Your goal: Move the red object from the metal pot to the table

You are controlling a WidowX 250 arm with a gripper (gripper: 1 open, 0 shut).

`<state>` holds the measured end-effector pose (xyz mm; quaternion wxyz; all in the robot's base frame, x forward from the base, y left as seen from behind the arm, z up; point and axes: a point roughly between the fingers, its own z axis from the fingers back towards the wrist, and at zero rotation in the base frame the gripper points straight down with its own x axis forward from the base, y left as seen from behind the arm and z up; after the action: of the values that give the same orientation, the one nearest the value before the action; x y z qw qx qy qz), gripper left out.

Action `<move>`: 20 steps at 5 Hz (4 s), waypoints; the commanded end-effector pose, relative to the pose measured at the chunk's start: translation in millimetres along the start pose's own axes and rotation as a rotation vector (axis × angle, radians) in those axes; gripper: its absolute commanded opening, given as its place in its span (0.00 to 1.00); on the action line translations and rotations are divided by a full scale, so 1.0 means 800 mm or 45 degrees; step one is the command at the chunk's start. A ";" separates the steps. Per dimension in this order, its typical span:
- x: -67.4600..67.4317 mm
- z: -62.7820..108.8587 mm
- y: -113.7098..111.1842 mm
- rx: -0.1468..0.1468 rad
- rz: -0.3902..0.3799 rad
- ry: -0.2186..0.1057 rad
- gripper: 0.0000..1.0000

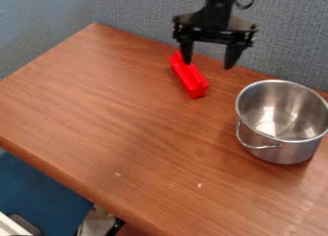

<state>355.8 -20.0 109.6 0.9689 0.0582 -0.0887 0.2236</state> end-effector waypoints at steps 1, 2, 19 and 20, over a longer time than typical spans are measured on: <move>0.016 0.017 -0.014 0.045 0.094 -0.021 1.00; 0.014 0.015 -0.021 0.117 0.255 0.031 1.00; -0.069 -0.082 0.067 -0.121 -0.295 -0.192 0.00; -0.076 -0.073 0.046 -0.138 -0.340 -0.211 0.00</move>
<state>284.0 -5.4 26.3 0.9862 0.0378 -0.1401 0.0803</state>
